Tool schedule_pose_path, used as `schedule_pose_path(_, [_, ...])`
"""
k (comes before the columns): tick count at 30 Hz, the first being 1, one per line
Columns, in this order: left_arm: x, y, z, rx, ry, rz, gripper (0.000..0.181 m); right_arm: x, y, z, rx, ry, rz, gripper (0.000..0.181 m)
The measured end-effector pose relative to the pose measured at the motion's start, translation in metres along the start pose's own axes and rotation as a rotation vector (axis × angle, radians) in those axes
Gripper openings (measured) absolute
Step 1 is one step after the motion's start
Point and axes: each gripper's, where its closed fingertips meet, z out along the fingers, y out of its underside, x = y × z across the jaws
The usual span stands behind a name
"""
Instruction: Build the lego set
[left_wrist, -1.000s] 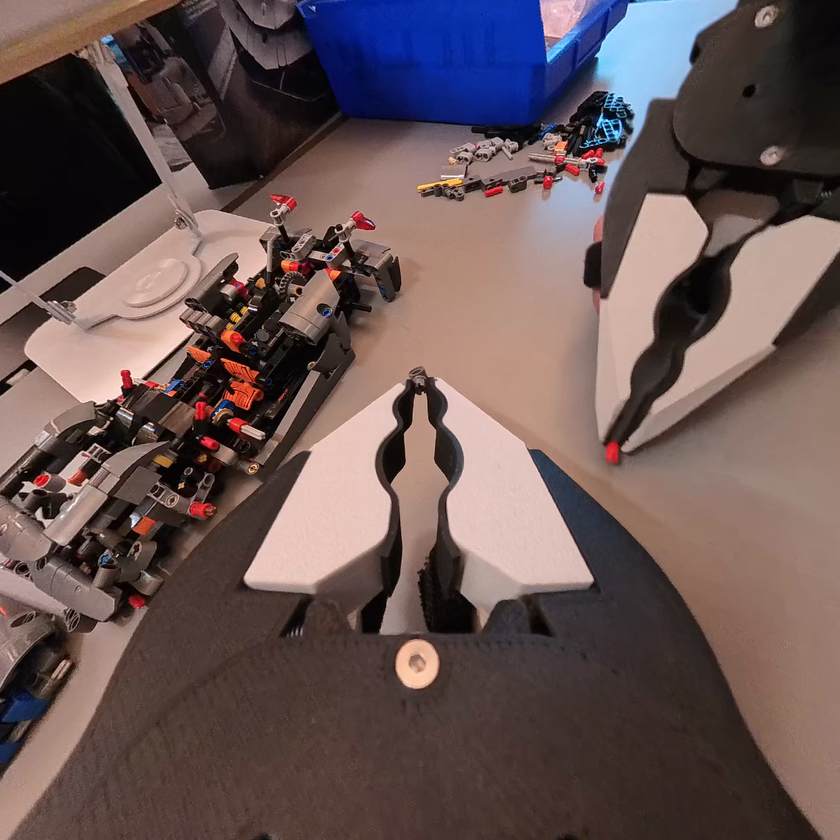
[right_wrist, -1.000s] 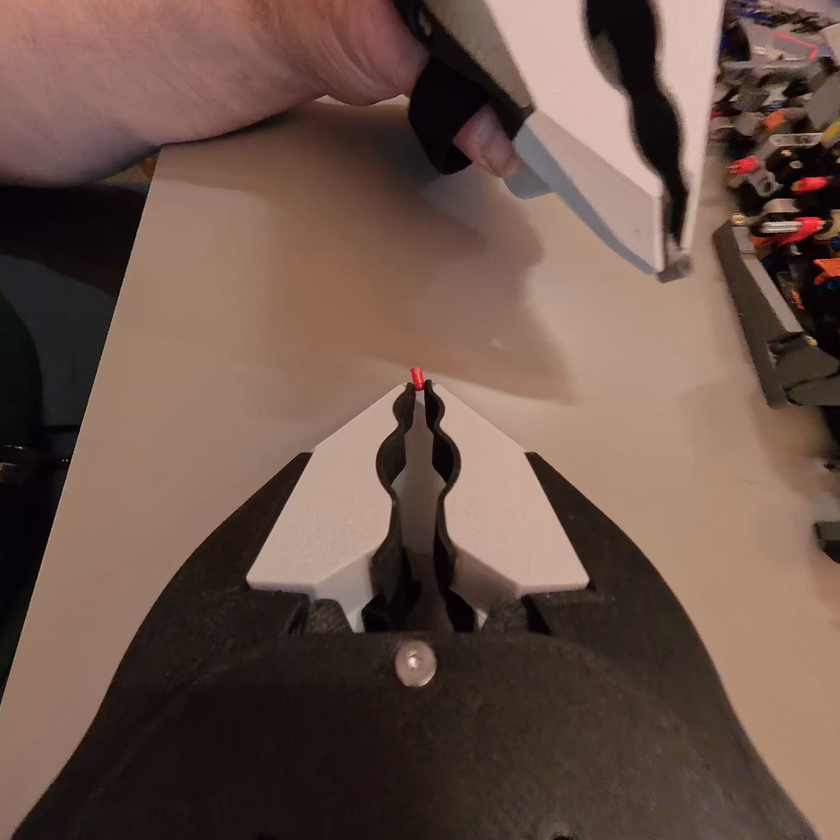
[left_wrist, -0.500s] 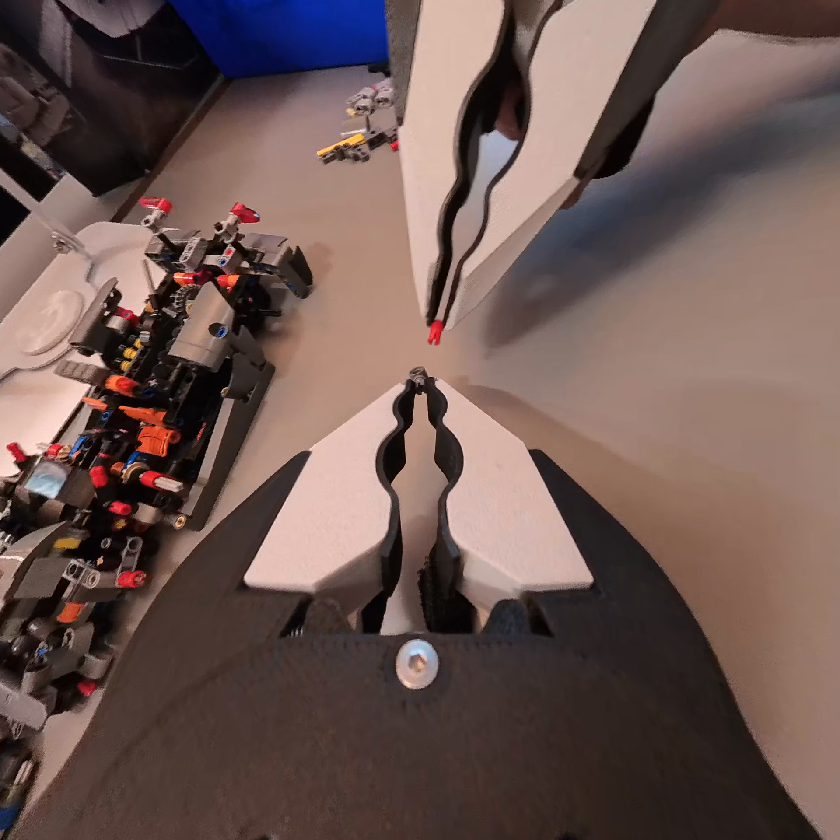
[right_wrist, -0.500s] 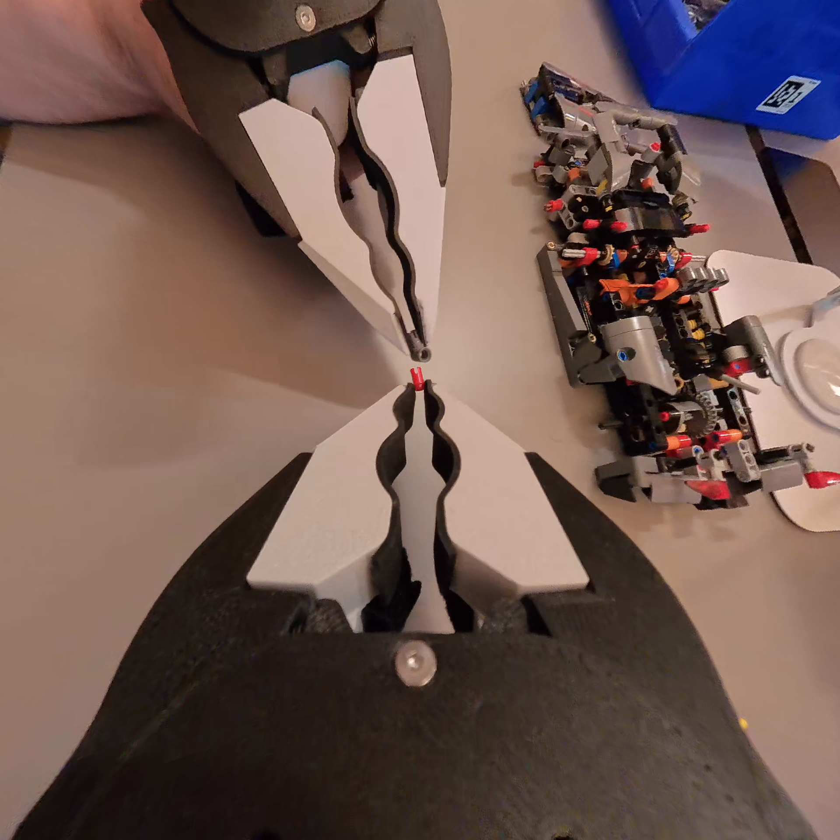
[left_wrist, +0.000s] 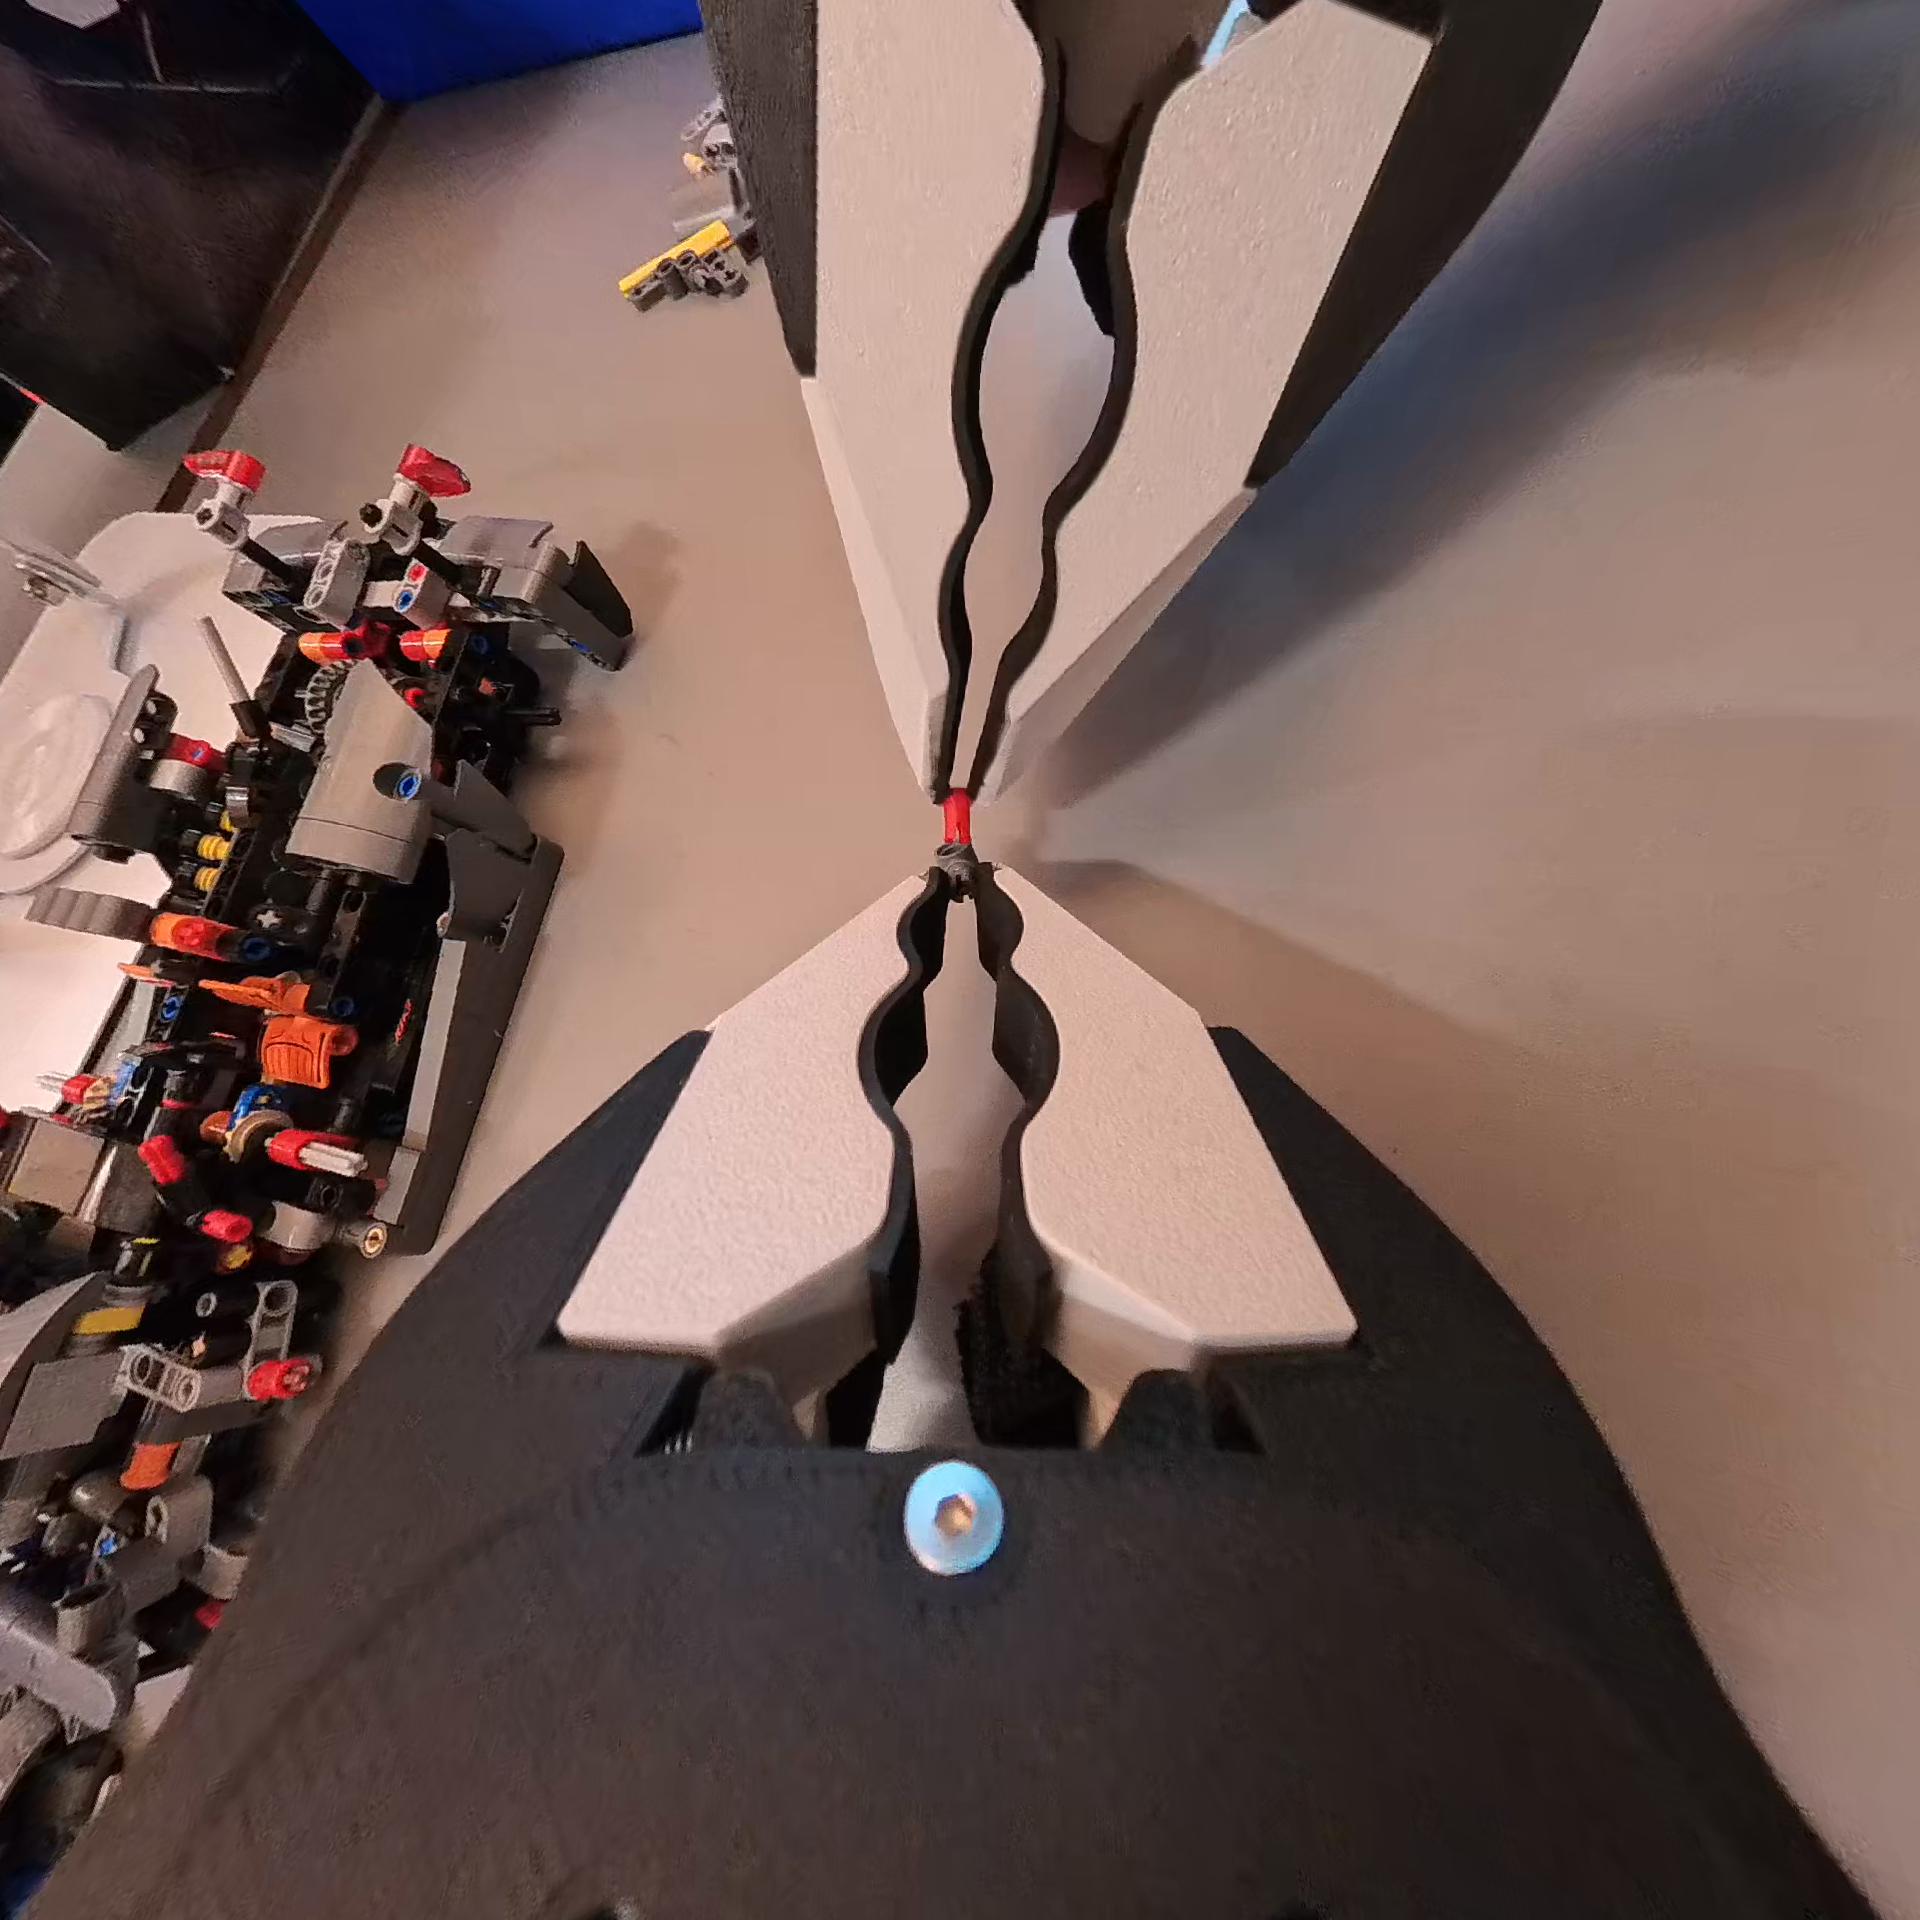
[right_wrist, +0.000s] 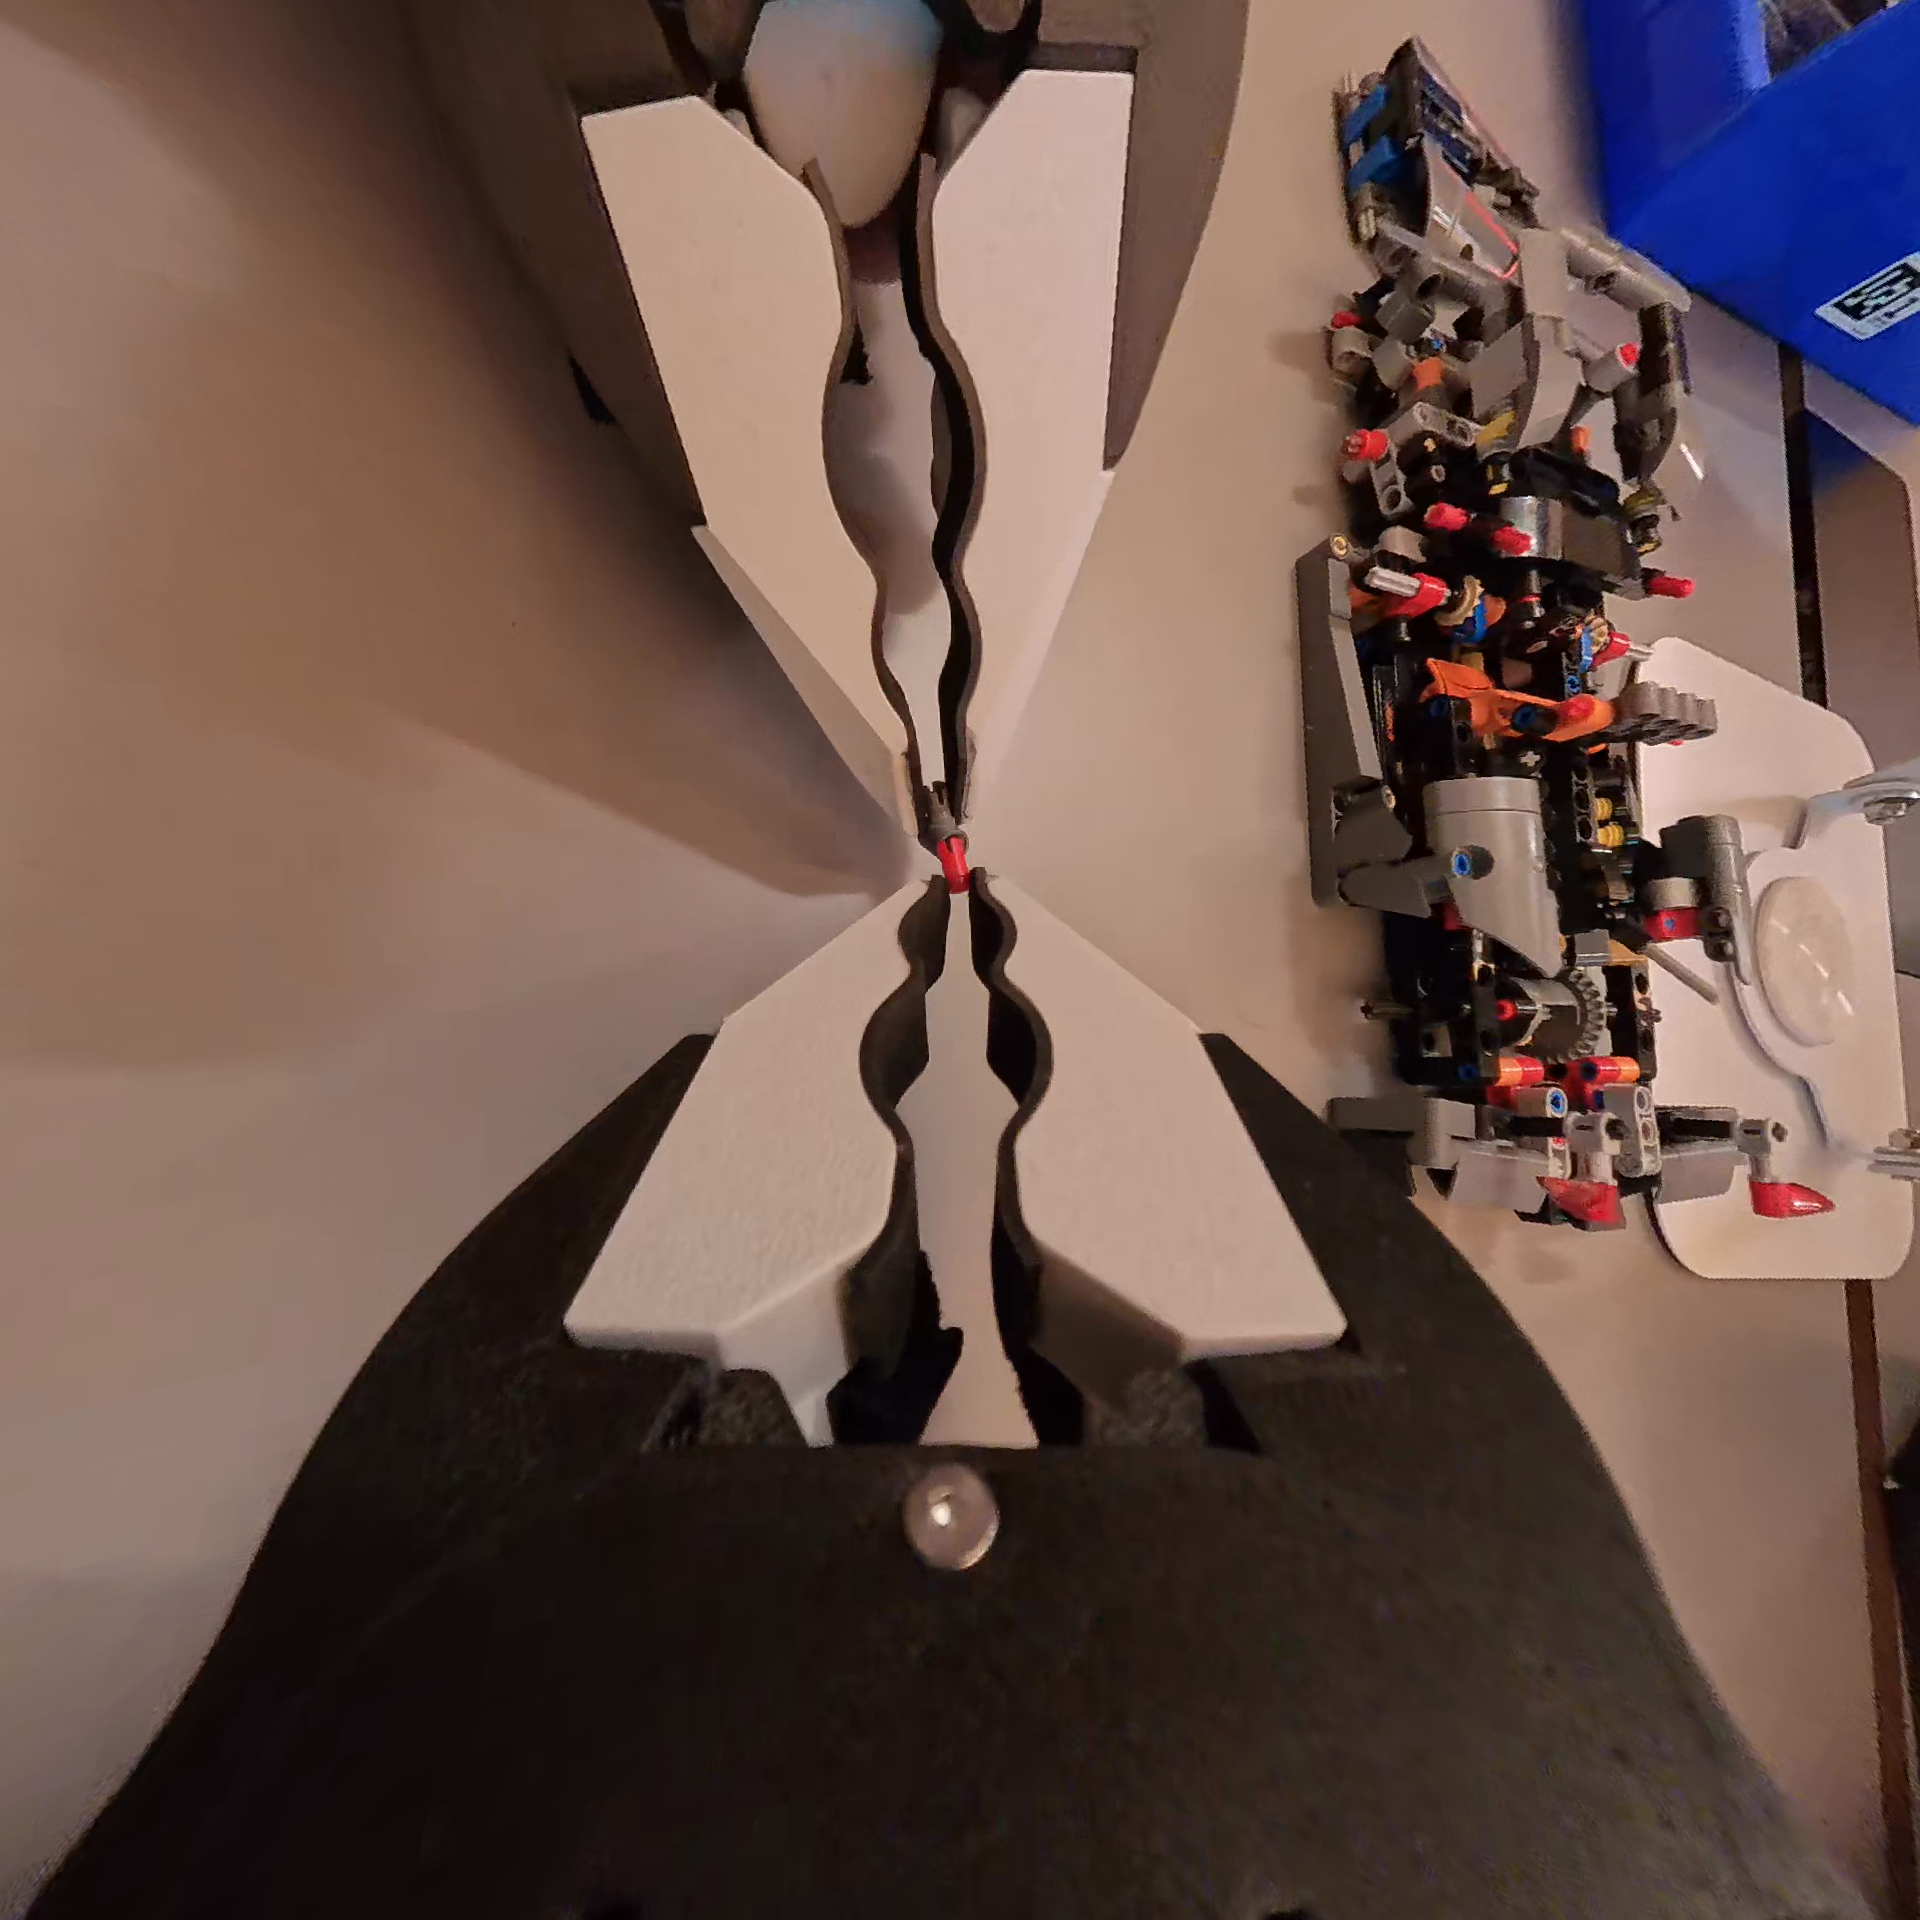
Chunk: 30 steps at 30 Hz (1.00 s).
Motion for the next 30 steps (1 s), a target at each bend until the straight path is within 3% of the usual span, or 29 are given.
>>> schedule_pose_path(30, [0.003, 0.004, 0.01, -0.034, 0.026, 0.007, 0.004, -0.004, 0.014, 0.01, -0.026, 0.008, -0.068, 0.002])
